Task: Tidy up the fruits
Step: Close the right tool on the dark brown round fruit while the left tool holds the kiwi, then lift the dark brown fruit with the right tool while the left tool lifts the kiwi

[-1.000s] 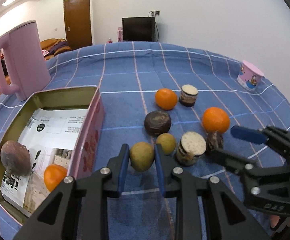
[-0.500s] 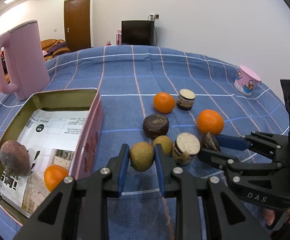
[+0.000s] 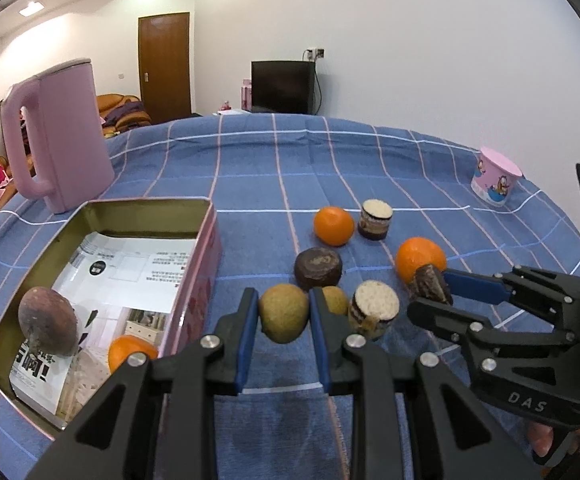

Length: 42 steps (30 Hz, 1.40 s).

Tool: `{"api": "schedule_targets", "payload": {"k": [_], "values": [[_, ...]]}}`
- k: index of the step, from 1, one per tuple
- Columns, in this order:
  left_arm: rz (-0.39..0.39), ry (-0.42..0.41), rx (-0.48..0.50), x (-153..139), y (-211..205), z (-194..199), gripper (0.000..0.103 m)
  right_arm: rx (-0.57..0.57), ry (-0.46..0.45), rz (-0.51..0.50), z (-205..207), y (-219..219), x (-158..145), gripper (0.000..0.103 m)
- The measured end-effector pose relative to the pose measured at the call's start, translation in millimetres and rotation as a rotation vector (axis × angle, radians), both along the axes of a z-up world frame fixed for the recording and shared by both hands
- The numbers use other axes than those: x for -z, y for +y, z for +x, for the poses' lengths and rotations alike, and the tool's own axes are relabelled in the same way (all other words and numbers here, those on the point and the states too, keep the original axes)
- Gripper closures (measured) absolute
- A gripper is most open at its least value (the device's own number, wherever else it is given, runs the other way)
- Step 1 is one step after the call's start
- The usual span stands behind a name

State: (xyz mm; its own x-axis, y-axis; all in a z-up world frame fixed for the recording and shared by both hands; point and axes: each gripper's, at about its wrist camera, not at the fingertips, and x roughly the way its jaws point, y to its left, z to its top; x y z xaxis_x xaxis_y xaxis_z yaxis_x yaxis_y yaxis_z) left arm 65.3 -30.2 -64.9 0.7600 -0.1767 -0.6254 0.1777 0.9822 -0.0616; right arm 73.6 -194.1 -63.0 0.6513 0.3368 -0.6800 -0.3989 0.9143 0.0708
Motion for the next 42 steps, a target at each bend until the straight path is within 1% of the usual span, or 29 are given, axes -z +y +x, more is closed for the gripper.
{"api": "schedule_targets", "payload": {"k": [15, 28, 35, 42], "values": [[0.004, -0.070, -0.014, -7.1, 0.0, -10.3, 0.076, -0.016, -0.104, 0.014, -15.8, 0.6, -11.5, 0.060], [0.010, -0.113, -0.030, -11.8, 0.4, -16.8, 0.076, -0.019, -0.162, 0.021, -26.4, -1.0, -16.4, 0.060], [0.025, -0.153, -0.043, -14.8, -1.9, -22.0, 0.076, -0.017, -0.192, 0.025, -31.6, -2.5, -19.1, 0.060], [0.037, -0.176, -0.048, -17.1, -3.2, -25.9, 0.076, -0.017, -0.222, 0.028, -36.3, -4.3, -21.8, 0.060]]}}
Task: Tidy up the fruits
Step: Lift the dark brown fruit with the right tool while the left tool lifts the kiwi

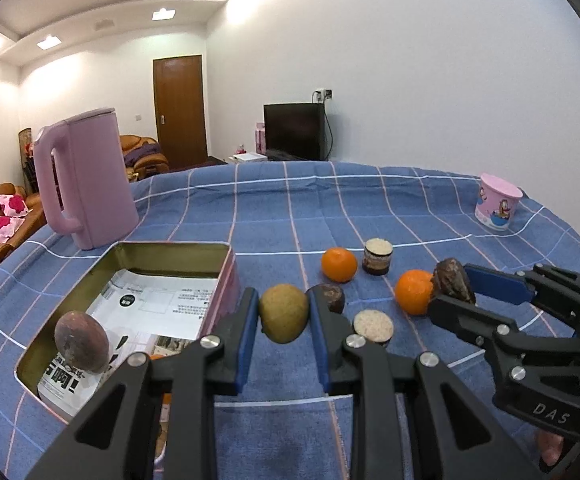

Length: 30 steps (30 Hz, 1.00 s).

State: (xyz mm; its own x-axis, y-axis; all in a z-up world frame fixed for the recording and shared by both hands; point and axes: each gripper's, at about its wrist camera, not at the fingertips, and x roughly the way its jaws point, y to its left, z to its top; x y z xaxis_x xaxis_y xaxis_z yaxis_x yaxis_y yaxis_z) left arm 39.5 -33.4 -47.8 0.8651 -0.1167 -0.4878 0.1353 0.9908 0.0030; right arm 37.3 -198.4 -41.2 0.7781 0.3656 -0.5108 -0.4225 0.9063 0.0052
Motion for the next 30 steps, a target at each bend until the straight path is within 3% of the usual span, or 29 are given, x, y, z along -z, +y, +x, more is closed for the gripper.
{"api": "schedule_targets", "payload": {"k": [30], "values": [[0.013, -0.109, -0.029, -9.4, 1.2, -16.2, 0.076, 0.000, -0.113, 0.024, -20.6, -8.4, -8.9, 0.060]]}}
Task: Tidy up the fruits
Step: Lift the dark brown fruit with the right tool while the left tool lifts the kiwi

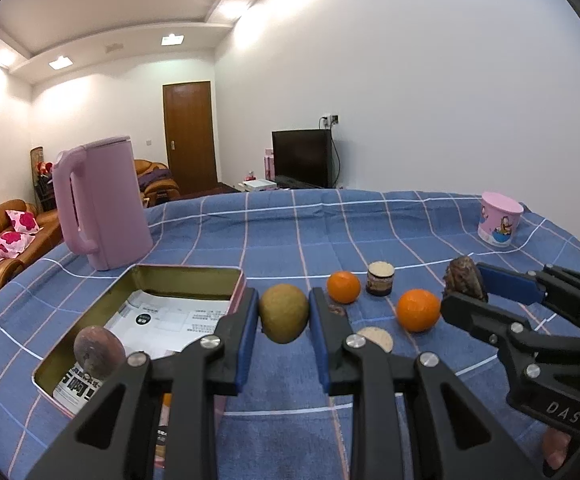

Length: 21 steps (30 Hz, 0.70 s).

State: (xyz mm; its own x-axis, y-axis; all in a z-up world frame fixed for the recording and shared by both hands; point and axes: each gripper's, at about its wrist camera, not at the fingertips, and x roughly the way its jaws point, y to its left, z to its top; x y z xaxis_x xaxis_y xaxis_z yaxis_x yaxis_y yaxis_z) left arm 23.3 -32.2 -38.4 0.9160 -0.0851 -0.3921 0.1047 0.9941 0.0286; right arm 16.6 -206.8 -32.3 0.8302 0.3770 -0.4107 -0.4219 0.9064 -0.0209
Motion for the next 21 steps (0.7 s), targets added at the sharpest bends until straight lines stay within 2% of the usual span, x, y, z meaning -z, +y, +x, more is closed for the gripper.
{"api": "schedule_targets", "payload": {"k": [21], "values": [[0.049, -0.097, -0.017, -6.3, -8.2, -16.8, 0.076, 0.001, -0.072, 0.040, -13.8, -6.8, -6.1, 0.060]]}}
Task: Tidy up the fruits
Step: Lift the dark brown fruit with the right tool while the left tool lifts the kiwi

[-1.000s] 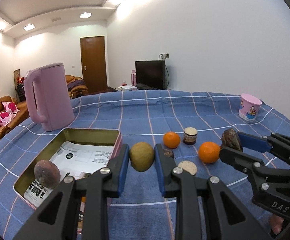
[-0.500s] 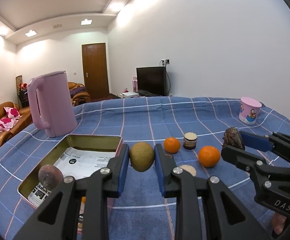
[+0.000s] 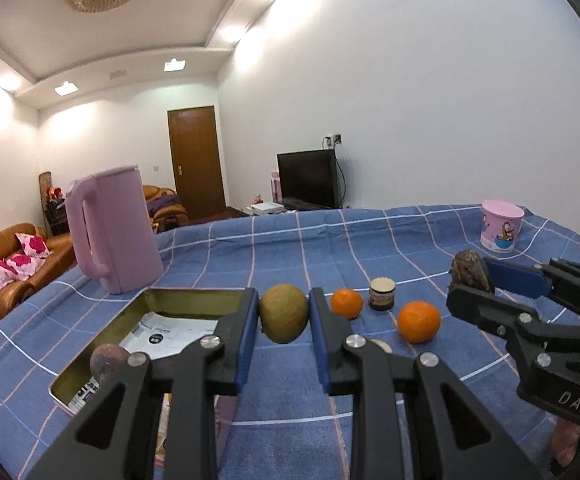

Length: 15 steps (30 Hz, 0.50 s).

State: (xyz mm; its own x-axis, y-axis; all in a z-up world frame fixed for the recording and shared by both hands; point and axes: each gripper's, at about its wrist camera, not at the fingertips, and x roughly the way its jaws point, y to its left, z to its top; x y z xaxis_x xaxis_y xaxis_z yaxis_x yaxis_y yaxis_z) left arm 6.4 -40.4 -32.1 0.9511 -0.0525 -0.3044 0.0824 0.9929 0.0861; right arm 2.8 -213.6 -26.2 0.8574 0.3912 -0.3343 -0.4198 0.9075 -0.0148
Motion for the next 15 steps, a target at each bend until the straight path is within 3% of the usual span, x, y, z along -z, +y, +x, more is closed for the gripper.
{"api": "schedule_targets", "payload": {"k": [15], "values": [[0.000, 0.018, -0.027, -2.1, 8.4, -0.2, 0.076, -0.002, 0.011, -0.045, 6.3, 11.7, -0.3, 0.060]]}}
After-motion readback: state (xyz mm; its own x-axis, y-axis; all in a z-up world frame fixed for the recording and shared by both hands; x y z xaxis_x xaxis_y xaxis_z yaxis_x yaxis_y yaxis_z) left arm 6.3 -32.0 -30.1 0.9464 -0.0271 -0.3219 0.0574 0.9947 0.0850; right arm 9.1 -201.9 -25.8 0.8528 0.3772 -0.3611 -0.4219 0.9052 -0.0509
